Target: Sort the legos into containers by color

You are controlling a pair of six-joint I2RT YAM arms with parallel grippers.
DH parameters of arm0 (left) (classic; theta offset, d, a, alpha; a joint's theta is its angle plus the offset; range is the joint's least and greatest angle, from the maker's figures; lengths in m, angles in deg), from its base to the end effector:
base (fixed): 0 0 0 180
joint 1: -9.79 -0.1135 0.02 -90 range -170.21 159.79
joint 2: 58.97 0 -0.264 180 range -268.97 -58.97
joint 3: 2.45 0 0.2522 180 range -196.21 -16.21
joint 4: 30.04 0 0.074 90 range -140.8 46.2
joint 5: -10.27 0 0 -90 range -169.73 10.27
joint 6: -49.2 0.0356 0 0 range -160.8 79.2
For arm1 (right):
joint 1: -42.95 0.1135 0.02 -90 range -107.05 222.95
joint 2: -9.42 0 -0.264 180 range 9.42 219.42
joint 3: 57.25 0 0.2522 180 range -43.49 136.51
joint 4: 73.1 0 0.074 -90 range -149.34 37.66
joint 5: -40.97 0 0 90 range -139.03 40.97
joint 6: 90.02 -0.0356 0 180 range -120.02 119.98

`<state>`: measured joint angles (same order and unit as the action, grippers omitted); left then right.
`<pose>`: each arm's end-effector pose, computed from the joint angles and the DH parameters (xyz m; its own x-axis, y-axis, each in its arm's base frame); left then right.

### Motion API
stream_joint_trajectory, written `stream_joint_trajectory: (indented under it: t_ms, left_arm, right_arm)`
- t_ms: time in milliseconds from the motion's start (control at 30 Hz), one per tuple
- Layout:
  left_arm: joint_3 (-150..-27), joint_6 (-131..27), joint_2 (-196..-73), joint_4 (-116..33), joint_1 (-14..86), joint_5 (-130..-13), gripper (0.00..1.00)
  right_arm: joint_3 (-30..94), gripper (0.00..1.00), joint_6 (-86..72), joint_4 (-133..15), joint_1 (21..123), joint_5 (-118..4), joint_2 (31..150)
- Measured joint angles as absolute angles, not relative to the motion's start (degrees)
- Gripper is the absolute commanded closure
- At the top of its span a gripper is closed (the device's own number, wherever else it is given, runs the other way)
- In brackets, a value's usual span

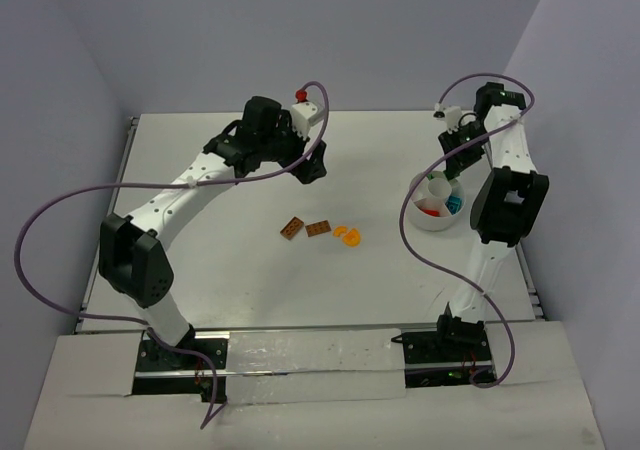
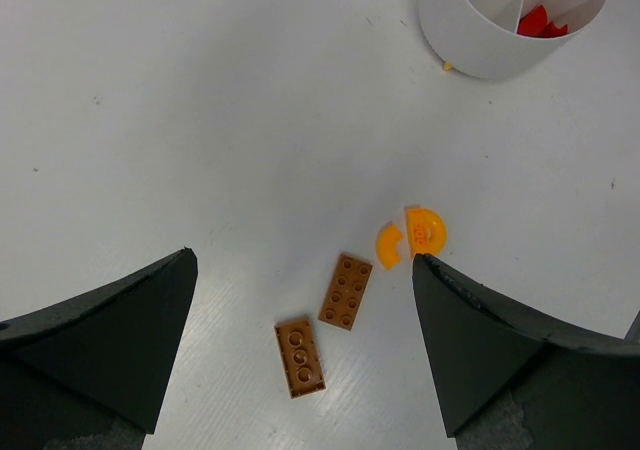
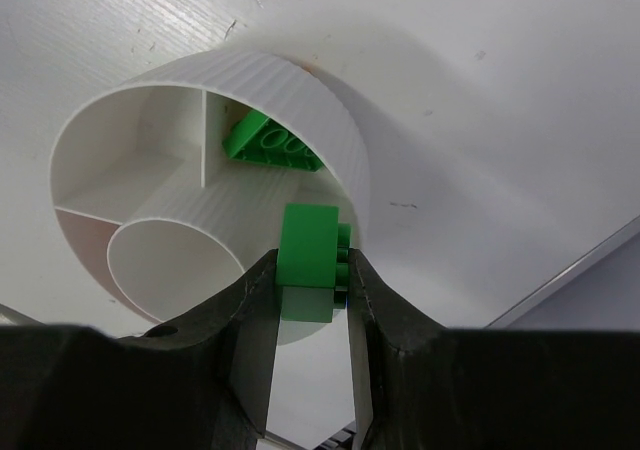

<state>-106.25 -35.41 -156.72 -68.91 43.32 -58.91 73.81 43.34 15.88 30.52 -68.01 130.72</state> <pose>0.3236 -0.2296 0.3435 -0.3779 0.3558 -0.8548 0.8044 0.5833 -0.1129 0.4184 -0.0804 0.2761 -0.7964 -0.4893 -0.3553 -0.5539 0.8261 0.1039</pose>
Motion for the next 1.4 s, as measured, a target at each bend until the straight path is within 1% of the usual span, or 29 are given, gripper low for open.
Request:
stream_joint_trajectory:
  t_ms: [167, 200, 400, 500, 633, 733, 800, 833, 867, 1000, 1200, 1267, 1367, 1400]
  left_arm:
    - [-106.27, -35.41, -157.32, -69.73, 43.04, -59.67, 0.01]
    - [-106.27, -35.41, -157.41, -69.93, 42.95, -59.81, 0.01]
    - [-106.27, -35.65, -157.58, -70.51, 42.31, -60.41, 0.01]
    - [-106.27, -35.9, -157.59, -70.81, 42.02, -61.43, 0.01]
    - [-104.49, -36.0, -157.56, -70.68, 41.86, -63.58, 0.01]
    - [-100.35, -36.17, -157.49, -70.81, 41.88, -67.02, 0.01]
    - [-96.35, -36.09, -157.28, -70.81, 41.88, -69.57, 0.01]
    - [-93.87, -36.11, -157.03, -70.96, 41.88, -70.89, 0.01]
    - [-91.72, -36.09, -156.83, -71.14, 41.91, -72.1, 0.01]
    - [-85.03, -36.11, -156.45, -72.02, 42.46, -77.29, 0.01]
    - [-83.08, -36.11, -156.36, -71.59, 45.01, -81.27, 0.01]
    - [-82.85, -36.11, -156.38, -70.56, 45.91, -81.69, 0.03]
    - [-82.36, -36.15, -156.53, -69.61, 47.08, -81.92, 0.12]
    - [-82.32, -36.17, -156.72, -69.45, 47.36, -81.95, 0.14]
  right_arm:
    - [73.39, 0.55, 43.75, 16.26, 30.99, -67.86, 130.74]
    - [73.39, 0.55, 43.79, 16.37, 31.09, -67.86, 130.74]
    - [73.6, 0.43, 44.17, 16.77, 31.46, -67.57, 130.74]
    - [74.52, 0.42, 44.02, 17.03, 31.46, -67.42, 130.74]
    - [77.22, 0.33, 43.42, 17.32, 31.47, -67.49, 130.74]
    - [79.87, 0.19, 42.32, 17.54, 31.55, -67.75, 130.67]
    - [81.91, 0.04, 41.31, 17.5, 31.71, -68.12, 130.55]
    - [82.77, 0.02, 40.7, 17.43, 31.86, -68.23, 130.33]
    - [83.37, 0.0, 39.8, 17.41, 32.1, -68.39, 129.88]
    - [84.08, 0.0, 36.43, 17.2, 33.74, -69.2, 126.6]
    - [84.06, 0.0, 30.47, 15.51, 36.62, -71.25, 121.31]
    - [84.06, 0.0, 28.26, 14.49, 37.51, -71.98, 120.35]
    - [84.06, 0.0, 25.95, 13.47, 38.39, -72.9, 119.82]
    - [84.06, 0.0, 25.27, 13.31, 38.58, -73.16, 119.81]
